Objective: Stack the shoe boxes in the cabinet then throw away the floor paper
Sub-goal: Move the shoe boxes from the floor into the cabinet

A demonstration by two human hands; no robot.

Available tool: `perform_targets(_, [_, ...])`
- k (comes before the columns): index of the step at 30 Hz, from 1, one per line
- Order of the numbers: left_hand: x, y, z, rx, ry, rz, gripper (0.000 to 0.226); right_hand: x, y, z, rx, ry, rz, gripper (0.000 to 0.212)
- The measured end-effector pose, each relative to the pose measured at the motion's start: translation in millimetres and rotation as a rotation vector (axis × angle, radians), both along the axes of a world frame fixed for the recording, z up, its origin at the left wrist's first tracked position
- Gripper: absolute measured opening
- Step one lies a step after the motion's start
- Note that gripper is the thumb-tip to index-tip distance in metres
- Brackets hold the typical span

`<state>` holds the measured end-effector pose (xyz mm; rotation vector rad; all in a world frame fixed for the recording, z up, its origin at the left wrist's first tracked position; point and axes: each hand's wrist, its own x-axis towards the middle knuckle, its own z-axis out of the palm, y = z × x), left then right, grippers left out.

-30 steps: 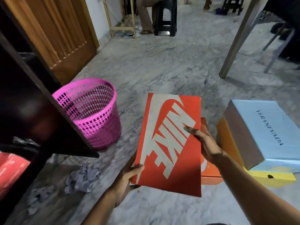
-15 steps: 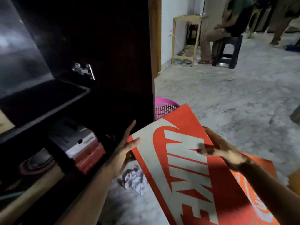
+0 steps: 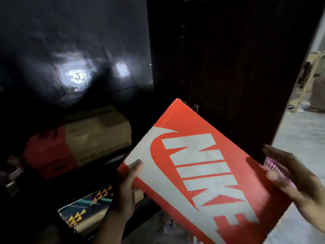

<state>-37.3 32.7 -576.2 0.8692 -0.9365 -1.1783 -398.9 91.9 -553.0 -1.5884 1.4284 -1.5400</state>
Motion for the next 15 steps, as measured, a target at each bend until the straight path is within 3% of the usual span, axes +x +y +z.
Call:
perform_targets(2, [15, 0, 16, -0.041, 0.070, 0.127, 0.068, 17, -32, -30, 0.038, -0.250, -0.028, 0.063])
perform_targets(3, [23, -1, 22, -0.065, 0.112, 0.205, 0.082, -21, -53, -70, 0.136, -0.309, 0.081, 0.064])
perform_targets(4, [28, -3, 28, -0.069, 0.142, 0.257, 0.087, -74, -71, -107, 0.158, -0.267, 0.016, 0.063])
perform_targets(6, [37, -1, 45, -0.052, 0.163, 0.349, 0.071, -75, -114, -154, 0.000, -0.287, -0.080, 0.062])
perform_targets(8, [45, 0, 64, -0.044, 0.196, 0.410, 0.047, 33, -82, -94, -0.013, -0.383, -0.030, 0.043])
perform_targets(10, [52, -1, 79, -0.013, 0.225, 0.487, 0.050, 138, -54, -13, -0.024, -0.400, 0.050, 0.038])
perform_targets(13, [69, -9, 94, 0.001, 0.291, 0.593, 0.057, 192, -61, 26, -0.043, -0.544, 0.179, 0.030])
perform_targets(15, [84, -13, 99, -0.021, 0.304, 0.666, 0.059, 207, -82, 44, 0.002, -0.487, 0.167, 0.033])
